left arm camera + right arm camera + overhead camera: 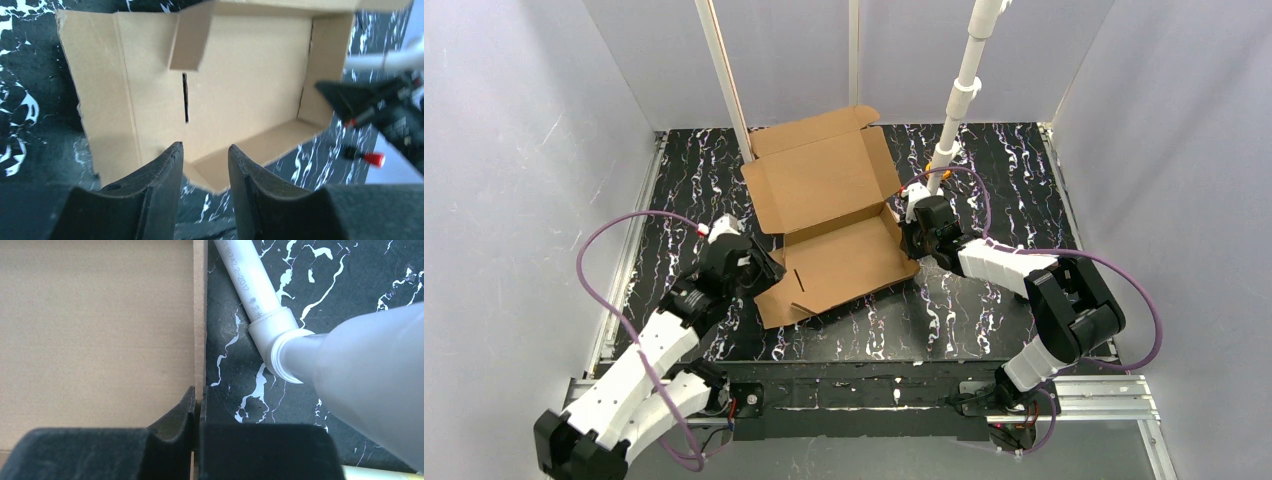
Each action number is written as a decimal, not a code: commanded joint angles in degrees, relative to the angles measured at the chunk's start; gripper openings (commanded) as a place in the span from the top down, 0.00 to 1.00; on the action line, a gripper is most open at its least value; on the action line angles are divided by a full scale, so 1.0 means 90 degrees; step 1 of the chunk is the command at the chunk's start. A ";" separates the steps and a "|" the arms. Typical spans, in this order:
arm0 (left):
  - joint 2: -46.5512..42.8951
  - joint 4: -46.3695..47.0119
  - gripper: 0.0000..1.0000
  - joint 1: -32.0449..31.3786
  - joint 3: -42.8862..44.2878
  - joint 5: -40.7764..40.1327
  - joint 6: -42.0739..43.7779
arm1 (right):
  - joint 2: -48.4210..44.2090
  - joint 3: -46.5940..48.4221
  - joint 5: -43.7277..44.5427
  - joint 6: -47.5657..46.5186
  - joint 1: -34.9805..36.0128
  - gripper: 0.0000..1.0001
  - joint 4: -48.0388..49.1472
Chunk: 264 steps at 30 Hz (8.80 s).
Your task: Fold the paper box
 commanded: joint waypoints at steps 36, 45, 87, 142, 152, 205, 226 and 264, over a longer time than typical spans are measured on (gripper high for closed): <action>-0.0734 0.1924 1.00 0.1281 -0.1664 0.2283 0.0688 | 0.0437 0.0178 -0.0108 0.0064 -0.0046 0.96 -0.0176; 0.0017 0.2367 1.00 0.1274 -0.1303 0.2967 0.0762 | 0.0464 0.0175 -0.0217 0.0084 -0.0046 0.97 -0.0166; -0.1619 0.5546 0.16 0.1547 -0.3640 0.3066 -0.1187 | 0.0579 0.0222 -0.0320 0.0035 -0.0046 0.98 -0.0254; -0.1516 0.6197 0.95 0.1980 -0.4554 0.2517 -0.2157 | 0.0740 0.0292 -0.0549 -0.0014 -0.0036 0.99 -0.0361; -0.0706 0.5834 0.67 0.1997 -0.4195 0.2977 -0.1700 | 0.0767 0.0292 -0.0563 -0.0024 -0.0036 0.99 -0.0363; 0.2314 0.0027 0.51 0.0146 0.0196 0.0592 -0.0235 | 0.0767 0.0318 -0.0501 -0.0159 0.0198 0.99 -0.0378; 0.4587 -0.2037 0.72 -0.0894 0.2274 -0.1433 0.0021 | 0.0452 0.0300 -0.0840 -0.0176 0.0451 0.99 -0.0356; -0.0103 -0.0414 0.02 -0.0877 0.0345 -0.0191 0.2642 | -0.0286 0.0566 -0.0885 -0.1795 0.0625 0.48 -0.1137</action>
